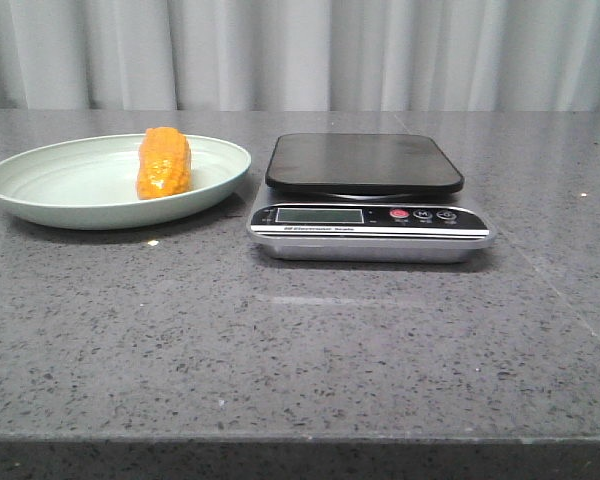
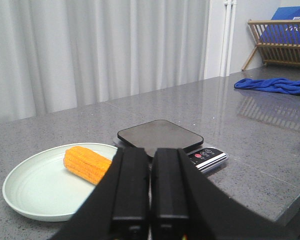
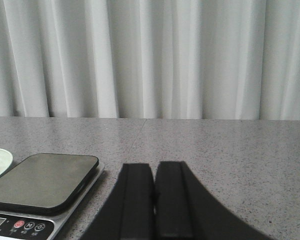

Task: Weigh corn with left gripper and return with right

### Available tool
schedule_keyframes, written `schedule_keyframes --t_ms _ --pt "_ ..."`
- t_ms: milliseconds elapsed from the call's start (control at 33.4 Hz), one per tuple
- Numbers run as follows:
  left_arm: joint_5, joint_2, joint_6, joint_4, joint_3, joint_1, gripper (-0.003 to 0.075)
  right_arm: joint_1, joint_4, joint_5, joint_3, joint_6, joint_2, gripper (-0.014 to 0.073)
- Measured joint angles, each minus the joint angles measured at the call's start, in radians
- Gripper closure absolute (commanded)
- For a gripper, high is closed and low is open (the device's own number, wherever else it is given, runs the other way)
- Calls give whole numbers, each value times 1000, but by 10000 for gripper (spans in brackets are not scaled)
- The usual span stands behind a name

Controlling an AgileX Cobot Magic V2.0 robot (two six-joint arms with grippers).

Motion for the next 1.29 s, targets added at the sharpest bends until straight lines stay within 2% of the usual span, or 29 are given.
schedule_keyframes --t_ms 210,330,450,510,690,810,1079,1289 --pt "-10 0 0 0 17 3 588 0 0 -2 0 0 0 445" --pt "-21 0 0 2 56 64 588 0 0 -2 0 0 0 445" --pt "-40 0 0 2 128 211 588 0 0 -2 0 0 0 445" --pt "-77 0 0 2 173 323 588 0 0 -2 0 0 0 445" --pt "-270 0 0 2 303 571 588 0 0 -2 0 0 0 445" --pt "-341 0 0 2 354 660 588 0 0 -2 0 0 0 445" --pt "-347 0 0 2 354 738 588 0 0 -4 0 0 0 445" --pt "-347 0 0 2 354 727 588 0 0 -4 0 0 0 445"
